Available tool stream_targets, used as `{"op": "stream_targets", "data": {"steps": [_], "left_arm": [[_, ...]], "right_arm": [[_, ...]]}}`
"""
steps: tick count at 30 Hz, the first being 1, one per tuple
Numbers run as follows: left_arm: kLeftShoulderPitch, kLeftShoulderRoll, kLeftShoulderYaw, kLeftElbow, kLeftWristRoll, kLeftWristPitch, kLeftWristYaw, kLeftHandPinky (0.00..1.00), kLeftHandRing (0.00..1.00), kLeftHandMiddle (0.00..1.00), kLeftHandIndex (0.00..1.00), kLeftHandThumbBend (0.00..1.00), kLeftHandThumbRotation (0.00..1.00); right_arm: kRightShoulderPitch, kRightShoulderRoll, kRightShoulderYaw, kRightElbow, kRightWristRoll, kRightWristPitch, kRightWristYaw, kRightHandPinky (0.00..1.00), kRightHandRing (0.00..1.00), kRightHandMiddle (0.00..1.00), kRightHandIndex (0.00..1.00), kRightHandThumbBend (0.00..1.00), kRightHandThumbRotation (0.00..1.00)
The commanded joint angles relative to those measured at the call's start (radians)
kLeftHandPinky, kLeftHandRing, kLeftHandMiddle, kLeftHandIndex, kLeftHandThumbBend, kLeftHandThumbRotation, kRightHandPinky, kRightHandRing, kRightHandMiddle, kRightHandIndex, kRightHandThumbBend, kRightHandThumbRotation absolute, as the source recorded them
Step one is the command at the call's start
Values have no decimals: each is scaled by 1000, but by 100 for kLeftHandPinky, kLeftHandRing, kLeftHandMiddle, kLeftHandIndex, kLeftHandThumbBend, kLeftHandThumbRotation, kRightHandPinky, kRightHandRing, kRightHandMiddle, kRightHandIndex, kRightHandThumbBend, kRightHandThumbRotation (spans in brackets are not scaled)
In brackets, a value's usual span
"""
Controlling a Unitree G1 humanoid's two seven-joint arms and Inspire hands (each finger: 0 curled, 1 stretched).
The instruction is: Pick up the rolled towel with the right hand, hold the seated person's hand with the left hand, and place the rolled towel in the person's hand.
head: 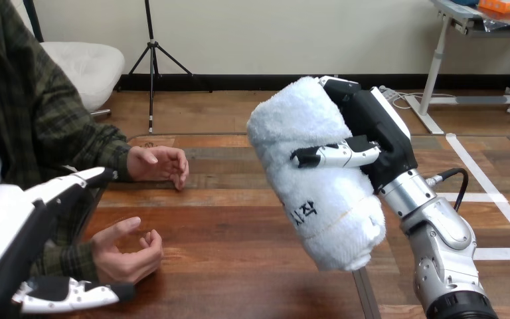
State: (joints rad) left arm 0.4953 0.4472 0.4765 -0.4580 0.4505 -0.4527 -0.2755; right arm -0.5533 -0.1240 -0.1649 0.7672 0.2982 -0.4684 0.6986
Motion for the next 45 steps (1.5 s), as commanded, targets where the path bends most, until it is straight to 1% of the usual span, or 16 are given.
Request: {"op": "stream_targets", "data": {"steps": [1, 2, 5, 8, 11, 14, 17, 20, 23, 26, 29, 32, 35, 38, 41, 45], "left_arm": [[-58, 78, 26, -33, 11, 36, -23, 66, 75, 81, 82, 100, 31], [-59, 84, 27, -32, 13, 39, -25, 66, 75, 81, 82, 100, 31], [-69, 110, 28, -4, 20, 32, -21, 66, 75, 80, 81, 100, 31], [-74, 134, 27, 3, 5, 57, -46, 66, 75, 80, 81, 100, 29], [-86, 153, 23, 39, 16, 40, -27, 66, 75, 79, 81, 100, 28], [-94, 174, 18, 54, 16, 53, -39, 66, 74, 79, 80, 100, 26], [-101, 191, 12, 65, 41, 64, -39, 66, 74, 78, 79, 100, 25], [-107, 216, 8, 101, 48, 41, -31, 66, 74, 78, 79, 100, 24], [-115, 230, 1, 111, 56, 61, -43, 65, 74, 78, 79, 100, 23], [-132, 249, -12, 175, 65, 8, -7, 65, 73, 77, 78, 100, 23], [-134, 266, -16, 181, 83, 22, -22, 65, 73, 77, 78, 100, 23], [-139, 288, -25, 192, 108, 33, -37, 65, 73, 77, 78, 100, 24], [-153, 307, -35, 245, 119, -14, -1, 64, 72, 76, 77, 100, 22], [-159, 324, -44, 256, 139, 1, -12, 63, 71, 75, 76, 100, 22], [-171, 336, -56, 286, 147, -11, 1, 62, 69, 73, 75, 100, 21], [-187, 344, -76, 323, 151, -18, 12, 60, 67, 71, 73, 100, 18]], "right_arm": [[-29, -12, -11, -65, 25, -13, 12, 6, 10, 17, 20, 69, 0], [-28, -12, -11, -69, 25, -11, 10, 5, 10, 17, 20, 70, 0], [-24, -15, -12, -70, 24, -29, 20, 5, 10, 17, 20, 71, 0], [-15, -15, -13, -94, 32, -15, 25, 6, 10, 17, 20, 72, 0], [-4, -16, -12, -123, 41, 5, 30, 6, 11, 17, 21, 72, 0], [7, -18, -11, -151, 45, 15, 30, 6, 11, 17, 21, 72, 0], [22, -18, -9, -195, 53, 44, 22, 6, 11, 18, 21, 73, 0], [33, -18, -11, -224, 62, 53, 29, 6, 11, 18, 21, 73, 0], [42, -17, -14, -247, 78, 60, 39, 6, 11, 18, 21, 73, 0], [54, -17, -12, -277, 78, 57, 32, 6, 11, 18, 21, 73, 0], [68, -15, -13, -319, 110, 104, 37, 6, 11, 18, 22, 73, 0], [82, -18, -11, -353, 108, 112, 26, 6, 12, 19, 22, 74, 0], [99, -20, -10, -402, 125, 150, 19, 6, 12, 19, 22, 75, 0], [114, -22, -11, -448, 140, 178, 16, 6, 12, 19, 22, 75, 0], [124, -24, -14, -486, 171, 215, 31, 6, 12, 19, 22, 74, 0], [143, -27, -17, -549, 191, 255, 18, 6, 12, 19, 22, 73, 0]]}}
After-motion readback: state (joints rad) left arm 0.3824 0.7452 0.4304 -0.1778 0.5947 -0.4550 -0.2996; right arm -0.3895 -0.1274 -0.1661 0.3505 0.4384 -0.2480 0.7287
